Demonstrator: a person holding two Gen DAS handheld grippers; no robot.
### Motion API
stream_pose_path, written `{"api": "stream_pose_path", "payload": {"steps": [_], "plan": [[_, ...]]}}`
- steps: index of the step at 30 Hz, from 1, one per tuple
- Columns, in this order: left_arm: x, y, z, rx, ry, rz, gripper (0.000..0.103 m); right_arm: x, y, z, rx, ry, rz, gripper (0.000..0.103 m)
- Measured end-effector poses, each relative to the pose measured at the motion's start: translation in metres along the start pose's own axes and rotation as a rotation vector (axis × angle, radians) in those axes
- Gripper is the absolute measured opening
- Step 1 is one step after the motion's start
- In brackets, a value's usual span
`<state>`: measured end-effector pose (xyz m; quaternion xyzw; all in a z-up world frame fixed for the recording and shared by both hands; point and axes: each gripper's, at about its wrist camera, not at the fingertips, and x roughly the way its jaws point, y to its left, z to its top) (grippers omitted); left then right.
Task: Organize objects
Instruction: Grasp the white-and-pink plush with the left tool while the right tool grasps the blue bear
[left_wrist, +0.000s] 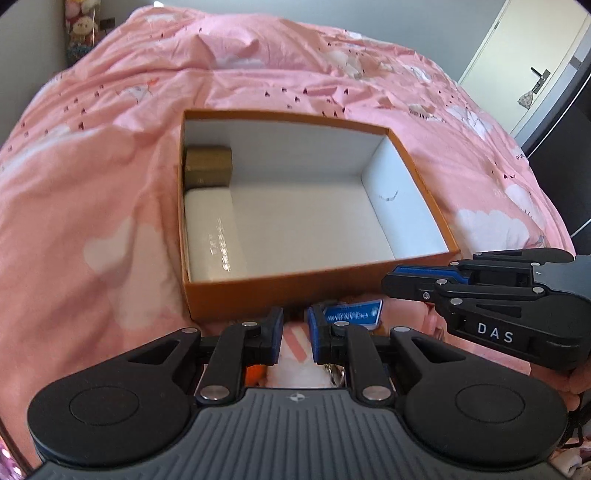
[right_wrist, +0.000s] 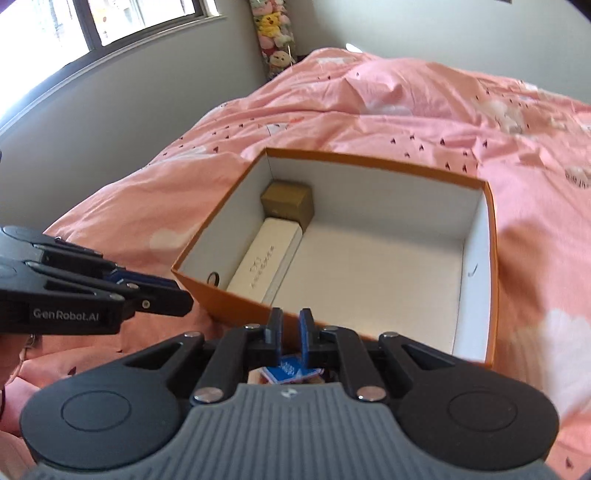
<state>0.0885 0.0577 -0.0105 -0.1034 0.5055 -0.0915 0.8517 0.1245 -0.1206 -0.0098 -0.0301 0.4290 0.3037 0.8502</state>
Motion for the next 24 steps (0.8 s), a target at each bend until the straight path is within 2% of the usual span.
{"api": "stream_pose_path", "payload": {"steps": [1,2,4,7,12,13,19,24], "plan": [[0.006,0.004,-0.006,-0.025,0.026,-0.024,0.02,0.001,-0.002,-0.005,0.03,0.019,0.013,0.014],[0.011,0.006,-0.01,-0.033,0.046,-0.041,0.026,0.004,-0.003,-0.009,0.061,0.036,0.028,0.017],[0.02,0.005,-0.019,-0.024,0.085,-0.048,0.032,0.008,-0.006,-0.017,0.105,0.06,0.027,0.031],[0.033,0.002,-0.027,-0.004,0.138,-0.026,0.036,0.016,-0.009,-0.023,0.133,0.093,0.005,0.033],[0.049,-0.003,-0.039,0.037,0.175,-0.03,0.063,0.034,-0.02,-0.029,0.195,0.168,0.013,0.043],[0.052,-0.005,-0.042,0.047,0.178,-0.022,0.064,0.037,-0.022,-0.03,0.208,0.175,0.014,0.048],[0.059,-0.017,-0.05,0.122,0.187,-0.022,0.07,0.057,-0.032,-0.029,0.27,0.233,0.035,0.055],[0.066,-0.022,-0.054,0.145,0.21,-0.024,0.076,0.064,-0.035,-0.034,0.271,0.271,0.01,0.056]]}}
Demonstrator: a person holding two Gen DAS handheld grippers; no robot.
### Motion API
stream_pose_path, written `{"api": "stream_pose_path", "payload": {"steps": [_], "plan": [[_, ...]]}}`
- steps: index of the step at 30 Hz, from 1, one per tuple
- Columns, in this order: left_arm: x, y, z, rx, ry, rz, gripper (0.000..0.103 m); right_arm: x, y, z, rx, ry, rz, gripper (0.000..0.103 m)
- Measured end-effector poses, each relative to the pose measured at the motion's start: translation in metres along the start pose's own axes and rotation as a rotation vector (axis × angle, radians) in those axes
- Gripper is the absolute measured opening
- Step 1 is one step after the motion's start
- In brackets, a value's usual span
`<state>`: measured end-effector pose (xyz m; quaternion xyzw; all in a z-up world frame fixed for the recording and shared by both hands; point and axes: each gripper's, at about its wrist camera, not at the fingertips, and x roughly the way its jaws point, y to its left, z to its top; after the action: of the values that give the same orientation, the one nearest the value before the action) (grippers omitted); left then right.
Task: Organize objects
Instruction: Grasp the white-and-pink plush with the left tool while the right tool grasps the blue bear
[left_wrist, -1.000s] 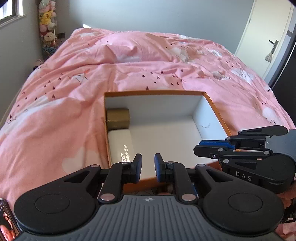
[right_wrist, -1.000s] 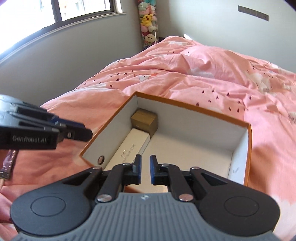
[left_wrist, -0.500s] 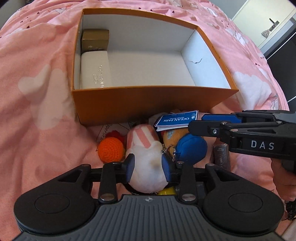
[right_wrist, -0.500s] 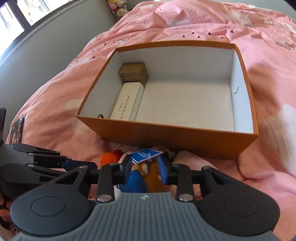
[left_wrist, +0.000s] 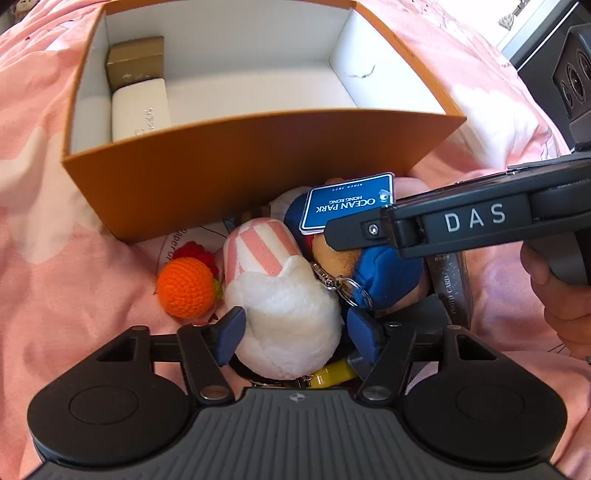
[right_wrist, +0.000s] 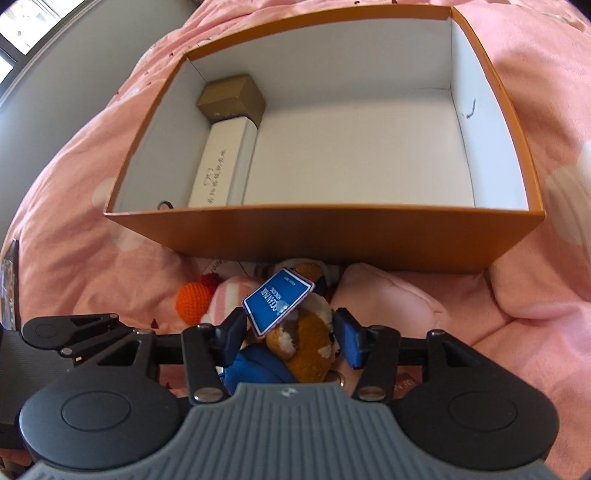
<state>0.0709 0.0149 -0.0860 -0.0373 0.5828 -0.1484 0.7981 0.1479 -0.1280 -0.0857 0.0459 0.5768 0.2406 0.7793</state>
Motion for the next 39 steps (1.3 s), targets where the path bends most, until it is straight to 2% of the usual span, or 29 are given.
{"api": "stream_pose_path", "payload": {"steps": [5,10,18,28,36,39], "plan": [[0.004,-0.005,-0.003,0.033,0.01,0.015,0.081,0.0,-0.009,-0.005,0.037,0.023,0.022,0.055],[0.011,-0.005,-0.006,0.02,0.014,0.032,0.084,0.002,-0.016,-0.005,0.082,0.044,0.054,0.056],[0.017,-0.017,-0.012,0.066,0.025,0.088,0.088,0.001,-0.006,-0.003,0.062,0.041,0.037,0.058],[0.016,-0.036,-0.028,0.154,0.022,0.157,0.092,0.0,-0.006,-0.005,0.06,0.032,0.03,0.054],[-0.002,-0.022,-0.042,0.07,0.007,0.097,0.076,-0.007,-0.006,-0.006,0.045,0.011,0.037,0.047],[-0.012,-0.015,-0.05,0.04,0.008,0.073,0.074,-0.014,-0.005,-0.006,0.03,0.001,0.048,0.047]]}}
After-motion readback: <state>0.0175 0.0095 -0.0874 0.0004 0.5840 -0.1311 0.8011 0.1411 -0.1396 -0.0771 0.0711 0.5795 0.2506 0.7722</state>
